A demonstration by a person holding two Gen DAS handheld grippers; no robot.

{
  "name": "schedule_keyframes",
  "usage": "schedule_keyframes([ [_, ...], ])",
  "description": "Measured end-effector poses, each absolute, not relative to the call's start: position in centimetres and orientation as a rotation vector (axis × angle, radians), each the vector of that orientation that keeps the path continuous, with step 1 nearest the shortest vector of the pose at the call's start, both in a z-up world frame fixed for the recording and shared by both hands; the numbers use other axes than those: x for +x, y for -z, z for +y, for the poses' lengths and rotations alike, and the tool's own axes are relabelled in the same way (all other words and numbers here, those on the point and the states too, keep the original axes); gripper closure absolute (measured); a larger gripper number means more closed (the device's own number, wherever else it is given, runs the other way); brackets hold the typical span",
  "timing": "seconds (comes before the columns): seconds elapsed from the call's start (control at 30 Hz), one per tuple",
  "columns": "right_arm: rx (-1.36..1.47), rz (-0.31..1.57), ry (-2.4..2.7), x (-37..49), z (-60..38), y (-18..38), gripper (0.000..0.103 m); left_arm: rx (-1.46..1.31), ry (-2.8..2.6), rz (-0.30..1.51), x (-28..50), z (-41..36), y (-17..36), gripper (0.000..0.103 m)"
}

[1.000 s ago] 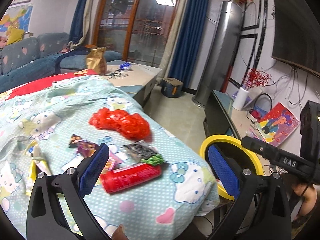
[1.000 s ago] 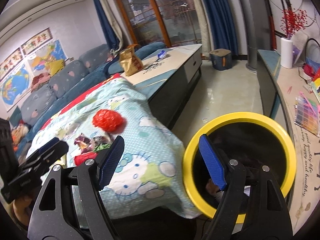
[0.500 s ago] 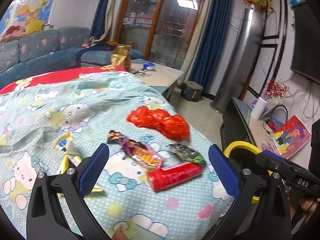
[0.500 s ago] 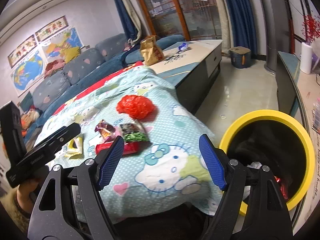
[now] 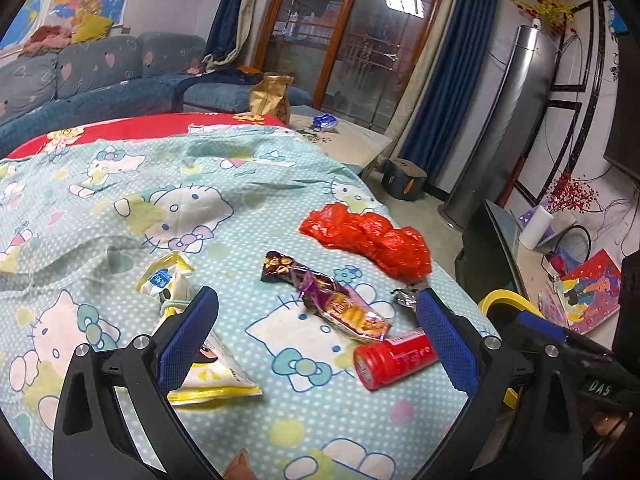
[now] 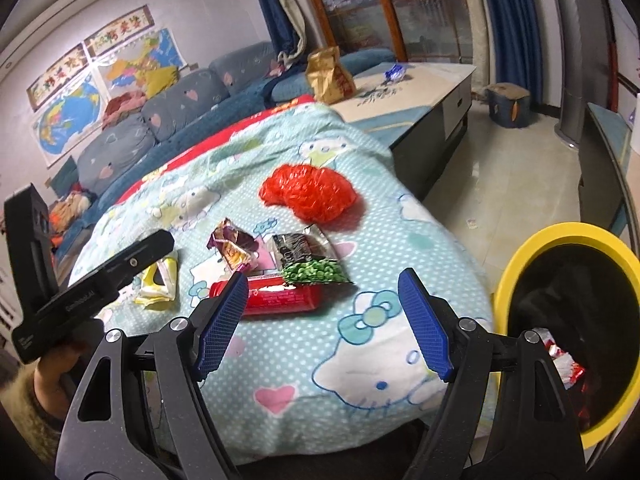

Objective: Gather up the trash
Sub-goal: 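Grasp the purple wrapper with the left tool while the right tool grasps the green-topped snack bag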

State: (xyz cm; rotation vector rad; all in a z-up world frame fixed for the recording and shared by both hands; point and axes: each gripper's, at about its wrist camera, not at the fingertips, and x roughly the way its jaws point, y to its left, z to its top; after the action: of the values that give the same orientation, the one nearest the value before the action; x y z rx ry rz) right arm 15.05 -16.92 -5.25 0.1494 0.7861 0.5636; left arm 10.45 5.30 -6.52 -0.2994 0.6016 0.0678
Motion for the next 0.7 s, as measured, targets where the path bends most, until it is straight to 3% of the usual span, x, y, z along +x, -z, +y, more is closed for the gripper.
schedule_keyframes([
  [0.3,0.169,0.866,-0.59,17.8,-14.8,7.1,0.034,-0.333,-0.034,0.658,13.1,5.7,7.5,0.008],
  [0.7,0.171,0.932,-0.613,19.2,-14.0,8.6,0.039,-0.408,-0.014,0.75,15.9,6.6,9.8,0.045],
])
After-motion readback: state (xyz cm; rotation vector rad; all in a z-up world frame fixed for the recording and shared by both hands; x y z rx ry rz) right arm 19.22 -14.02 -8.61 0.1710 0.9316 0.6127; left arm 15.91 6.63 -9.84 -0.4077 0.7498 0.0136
